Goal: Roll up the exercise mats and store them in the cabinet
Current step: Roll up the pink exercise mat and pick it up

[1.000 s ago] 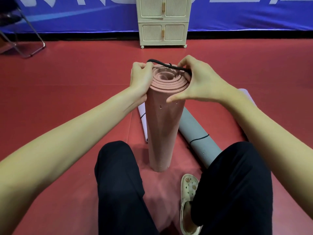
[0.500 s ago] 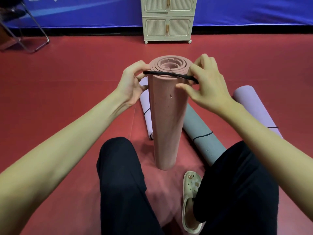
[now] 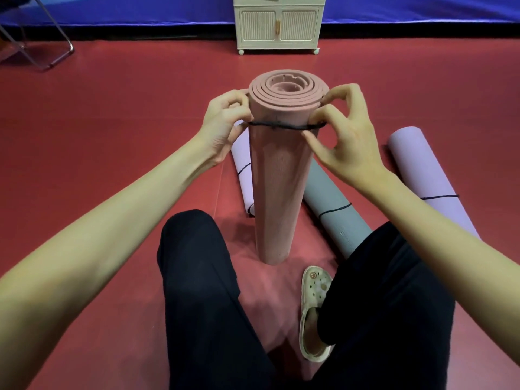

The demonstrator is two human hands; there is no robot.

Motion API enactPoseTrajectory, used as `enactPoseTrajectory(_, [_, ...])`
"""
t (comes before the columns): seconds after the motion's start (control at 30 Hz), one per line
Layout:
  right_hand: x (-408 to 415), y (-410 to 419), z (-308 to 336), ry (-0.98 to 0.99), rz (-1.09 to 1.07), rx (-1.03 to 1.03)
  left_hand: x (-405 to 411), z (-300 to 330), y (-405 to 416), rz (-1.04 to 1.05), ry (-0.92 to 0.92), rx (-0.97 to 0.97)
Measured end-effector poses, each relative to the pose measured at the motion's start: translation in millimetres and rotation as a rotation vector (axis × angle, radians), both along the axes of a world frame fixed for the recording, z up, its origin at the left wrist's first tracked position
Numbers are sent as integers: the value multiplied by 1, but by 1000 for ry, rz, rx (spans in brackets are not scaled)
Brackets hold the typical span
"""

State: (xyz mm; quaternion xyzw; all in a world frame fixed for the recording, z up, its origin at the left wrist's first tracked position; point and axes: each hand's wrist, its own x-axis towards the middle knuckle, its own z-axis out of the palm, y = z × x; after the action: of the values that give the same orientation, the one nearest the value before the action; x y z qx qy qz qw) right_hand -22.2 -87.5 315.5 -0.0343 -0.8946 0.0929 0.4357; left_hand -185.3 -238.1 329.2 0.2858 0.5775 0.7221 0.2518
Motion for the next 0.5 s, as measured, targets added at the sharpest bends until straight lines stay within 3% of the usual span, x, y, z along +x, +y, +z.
enactPoseTrajectory(0.13, [5, -1, -12, 141, 90, -182, 4, -13, 5, 197, -83, -56])
enactPoseTrajectory(0.2, [4, -1, -17, 183, 28, -274, 7, -16, 7, 275, -104, -72])
enactPoseTrajectory(0.33, [0, -3, -27, 99, -11, -582, 10, -36, 12, 403, -30, -158])
enactPoseTrajectory(0.5, [-3, -6, -30, 11, 30, -1077, 12, -56, 15, 357, -24, -252])
